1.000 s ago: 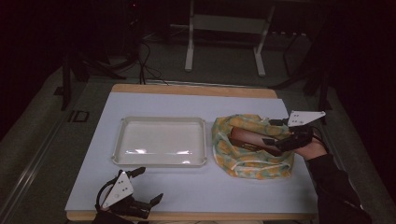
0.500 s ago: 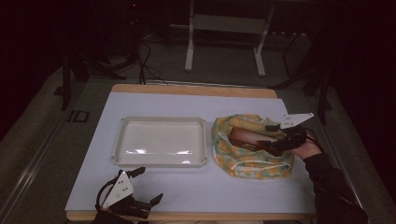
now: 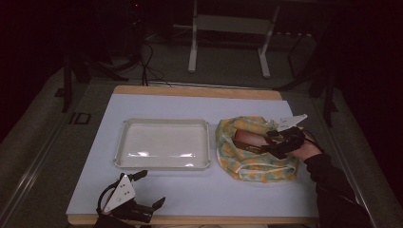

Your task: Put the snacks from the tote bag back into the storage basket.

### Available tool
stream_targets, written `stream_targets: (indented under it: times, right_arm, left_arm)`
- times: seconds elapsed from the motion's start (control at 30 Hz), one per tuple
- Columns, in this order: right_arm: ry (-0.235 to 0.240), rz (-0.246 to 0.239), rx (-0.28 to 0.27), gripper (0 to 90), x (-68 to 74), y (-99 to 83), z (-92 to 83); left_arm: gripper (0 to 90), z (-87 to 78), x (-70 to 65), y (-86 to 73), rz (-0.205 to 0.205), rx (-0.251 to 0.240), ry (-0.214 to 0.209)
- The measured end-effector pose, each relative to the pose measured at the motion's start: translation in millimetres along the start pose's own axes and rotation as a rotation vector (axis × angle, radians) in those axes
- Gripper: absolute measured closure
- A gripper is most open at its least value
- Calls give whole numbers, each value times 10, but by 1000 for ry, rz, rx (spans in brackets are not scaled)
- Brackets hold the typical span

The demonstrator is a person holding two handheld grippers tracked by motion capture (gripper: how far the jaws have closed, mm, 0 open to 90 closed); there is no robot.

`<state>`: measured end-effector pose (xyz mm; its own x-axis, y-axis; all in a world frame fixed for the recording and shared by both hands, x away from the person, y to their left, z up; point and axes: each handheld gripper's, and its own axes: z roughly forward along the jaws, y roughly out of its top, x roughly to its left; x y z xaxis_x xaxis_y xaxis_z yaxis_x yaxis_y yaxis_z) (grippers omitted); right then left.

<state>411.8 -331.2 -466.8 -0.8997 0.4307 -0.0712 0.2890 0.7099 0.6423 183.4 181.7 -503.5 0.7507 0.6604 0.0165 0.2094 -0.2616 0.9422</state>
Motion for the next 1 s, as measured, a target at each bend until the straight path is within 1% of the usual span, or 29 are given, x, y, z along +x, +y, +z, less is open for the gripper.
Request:
stream_targets:
  times: [0.17, 0.2, 0.37, 0.43, 0.5, 0.53, 0.6, 0.77, 0.8, 1.0]
  right_arm:
    - [-1, -8, 24, 327, -4, -11, 48]
    - [4, -6, 35, 341, -9, -21, 66]
    - [9, -11, 57, 360, -28, -50, 115]
    - [11, -10, 57, 365, -32, -55, 121]
    - [27, -14, 58, 397, -33, -60, 127]
    - [27, -14, 58, 397, -33, -60, 127]
    - [37, -28, 59, 412, -29, -53, 128]
    - [45, -42, 55, 422, -27, -41, 109]
    - [56, -49, 53, 424, -21, -32, 97]
    - [56, -49, 43, 427, -23, 1, 27]
  left_arm:
    - [0, -2, -2, 0, 1, 0, 0]
    - [0, -1, -2, 0, 1, 0, -1]
    - [0, 4, -6, -2, 7, 4, -9]
    - [0, 3, -6, -2, 6, 3, -9]
    - [0, -1, -1, -3, 1, 0, -5]
    - [0, -1, -1, -3, 1, 0, -5]
    - [0, 1, -3, -2, 3, 0, -10]
    - [0, 1, -7, 0, 7, 2, -10]
    - [0, 0, -7, 0, 5, -1, -8]
    - [0, 1, -7, 0, 7, 1, -8]
